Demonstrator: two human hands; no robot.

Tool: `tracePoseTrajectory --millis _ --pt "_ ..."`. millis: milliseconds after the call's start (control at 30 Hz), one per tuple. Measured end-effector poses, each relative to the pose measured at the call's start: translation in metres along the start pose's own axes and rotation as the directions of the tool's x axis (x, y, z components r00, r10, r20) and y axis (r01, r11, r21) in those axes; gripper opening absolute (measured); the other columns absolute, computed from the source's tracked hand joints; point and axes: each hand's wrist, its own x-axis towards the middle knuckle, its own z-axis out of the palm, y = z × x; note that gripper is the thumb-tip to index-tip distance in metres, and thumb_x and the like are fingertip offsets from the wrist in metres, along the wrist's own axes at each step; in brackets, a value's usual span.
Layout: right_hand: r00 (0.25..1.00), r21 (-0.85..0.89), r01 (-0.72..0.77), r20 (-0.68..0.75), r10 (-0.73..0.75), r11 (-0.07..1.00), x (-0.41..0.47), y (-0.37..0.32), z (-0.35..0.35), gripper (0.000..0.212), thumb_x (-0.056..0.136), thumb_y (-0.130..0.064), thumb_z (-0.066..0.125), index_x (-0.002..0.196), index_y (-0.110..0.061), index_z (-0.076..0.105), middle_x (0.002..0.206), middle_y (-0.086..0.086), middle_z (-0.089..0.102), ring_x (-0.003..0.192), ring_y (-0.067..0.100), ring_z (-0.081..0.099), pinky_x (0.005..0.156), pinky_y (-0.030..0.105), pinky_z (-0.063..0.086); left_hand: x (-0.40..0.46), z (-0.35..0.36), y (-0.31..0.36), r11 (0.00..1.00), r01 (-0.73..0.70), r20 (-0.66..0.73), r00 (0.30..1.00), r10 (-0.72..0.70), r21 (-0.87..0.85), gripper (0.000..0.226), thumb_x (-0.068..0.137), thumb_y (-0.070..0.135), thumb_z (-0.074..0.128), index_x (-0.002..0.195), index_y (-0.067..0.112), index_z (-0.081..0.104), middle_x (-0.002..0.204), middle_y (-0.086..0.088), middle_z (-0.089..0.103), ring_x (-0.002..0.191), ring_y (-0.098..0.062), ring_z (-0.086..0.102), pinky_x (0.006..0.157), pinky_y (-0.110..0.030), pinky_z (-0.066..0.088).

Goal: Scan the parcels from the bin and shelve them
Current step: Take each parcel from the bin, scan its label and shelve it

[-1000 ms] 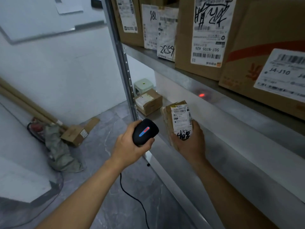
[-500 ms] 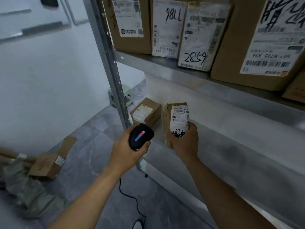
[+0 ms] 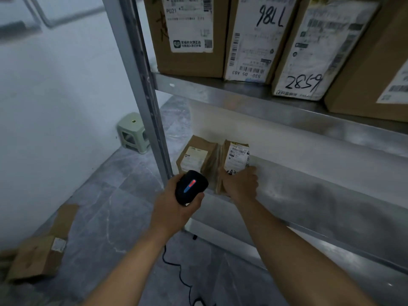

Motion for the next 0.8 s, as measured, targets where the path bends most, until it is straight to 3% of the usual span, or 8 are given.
tracePoseTrajectory --millis 200,367,633,800 --pt "0.995 -0.061 -0.089 0.033 0.091 0.994 0.007 -0.015 0.022 0.103 0.075 -0.066 0.076 0.143 -0.010 0.023 0.146 0.018 0.038 0.135 0.038 0.038 0.105 0.053 0.039 0.021 -0.004 -0.018 1.000 0.017 0.038 0.999 -0.016 -0.021 0.066 0.082 0.040 0.083 0.137 0.030 0.049 0.107 0.027 0.058 0.093 0.005 0.062 0.076 -0.002 0.049" --pt "0.994 -0.127 -0.099 0.027 0.103 0.987 0.008 -0.021 0.035 0.103 0.074 -0.072 0.073 0.140 -0.010 0.024 0.145 0.018 0.036 0.135 0.037 0.036 0.103 0.053 0.038 0.031 -0.008 -0.033 1.000 0.015 0.051 0.999 -0.015 0.001 0.068 0.083 0.041 0.083 0.140 0.024 0.051 0.104 0.033 0.054 0.087 0.015 0.058 0.072 0.000 0.047" --pt "0.995 -0.040 -0.021 0.097 0.025 0.999 0.007 -0.007 0.035 0.091 0.079 -0.062 0.075 0.137 -0.009 0.029 0.139 0.017 0.036 0.132 0.037 0.036 0.103 0.050 0.043 0.032 0.000 -0.035 1.000 0.008 0.104 0.995 -0.008 0.002 0.060 0.083 0.034 0.084 0.129 0.037 0.046 0.105 0.035 0.053 0.085 0.023 0.055 0.071 0.001 0.045" --pt "0.996 -0.039 0.020 0.088 -0.016 0.999 0.004 0.004 0.021 0.089 0.083 -0.063 0.069 0.142 -0.010 0.029 0.140 0.017 0.037 0.133 0.036 0.037 0.103 0.047 0.042 0.032 0.008 -0.034 1.000 -0.024 0.141 0.990 0.023 0.010 0.061 0.082 0.035 0.084 0.134 0.030 0.051 0.105 0.031 0.055 0.088 0.007 0.058 0.071 0.002 0.045"
